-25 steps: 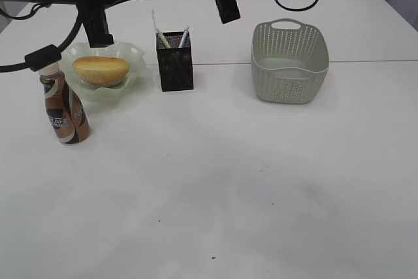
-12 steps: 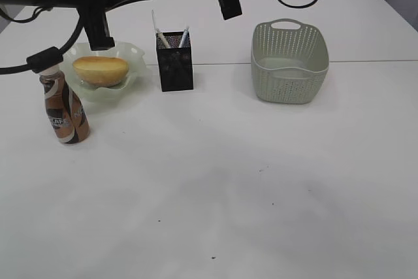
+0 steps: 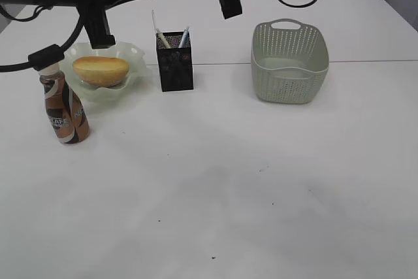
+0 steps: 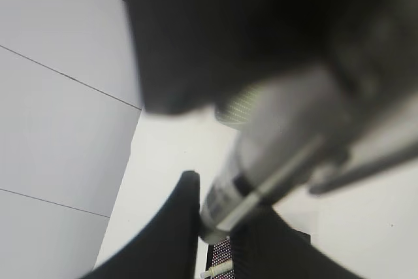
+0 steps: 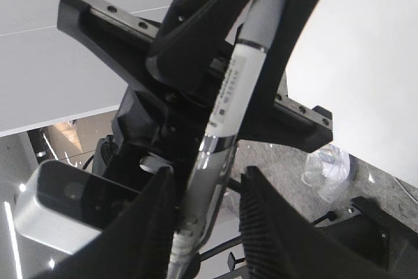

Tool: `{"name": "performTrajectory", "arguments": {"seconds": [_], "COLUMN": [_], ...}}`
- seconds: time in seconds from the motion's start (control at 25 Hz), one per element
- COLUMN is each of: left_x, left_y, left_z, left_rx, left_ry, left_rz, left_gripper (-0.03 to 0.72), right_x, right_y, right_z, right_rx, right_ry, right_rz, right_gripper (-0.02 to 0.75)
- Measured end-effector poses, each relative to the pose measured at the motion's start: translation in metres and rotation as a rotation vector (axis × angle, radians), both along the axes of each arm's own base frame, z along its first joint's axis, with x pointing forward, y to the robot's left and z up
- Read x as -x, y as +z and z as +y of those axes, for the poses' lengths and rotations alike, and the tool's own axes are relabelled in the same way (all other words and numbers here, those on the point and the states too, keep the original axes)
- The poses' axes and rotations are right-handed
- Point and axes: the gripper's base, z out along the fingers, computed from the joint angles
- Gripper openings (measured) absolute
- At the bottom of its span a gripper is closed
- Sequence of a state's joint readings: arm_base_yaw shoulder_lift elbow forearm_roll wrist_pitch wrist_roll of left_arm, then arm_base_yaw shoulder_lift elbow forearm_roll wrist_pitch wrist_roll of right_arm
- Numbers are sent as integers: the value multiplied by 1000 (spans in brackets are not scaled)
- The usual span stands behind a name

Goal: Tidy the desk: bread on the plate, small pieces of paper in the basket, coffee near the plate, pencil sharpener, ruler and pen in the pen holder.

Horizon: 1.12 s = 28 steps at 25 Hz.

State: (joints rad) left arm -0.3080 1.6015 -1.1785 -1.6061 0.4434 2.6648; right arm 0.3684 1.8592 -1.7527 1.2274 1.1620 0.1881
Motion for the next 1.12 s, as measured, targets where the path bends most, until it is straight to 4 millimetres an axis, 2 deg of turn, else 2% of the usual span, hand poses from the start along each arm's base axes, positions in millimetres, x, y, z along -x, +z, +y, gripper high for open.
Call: {"name": "performTrajectory", "arguments": {"seconds": [0.4,0.72,1.12], "left_x": [1,0,0], "left_y": [4,4,4], "left_z": [2,3,3], "left_rx": [10,28,44], "left_ry": [24,47,63], "left_rz": [-6,0,15], "left_gripper": [88,81,79], "right_x": [0,-1,-1], "right_y": [2,1,2], "right_z": [0,0,0], "right_rx": [-11,-2,-4], "right_ry": [-5,-15,-23], "right_rz": [-2,-9,-14], "right_gripper": [251,312,314]}}
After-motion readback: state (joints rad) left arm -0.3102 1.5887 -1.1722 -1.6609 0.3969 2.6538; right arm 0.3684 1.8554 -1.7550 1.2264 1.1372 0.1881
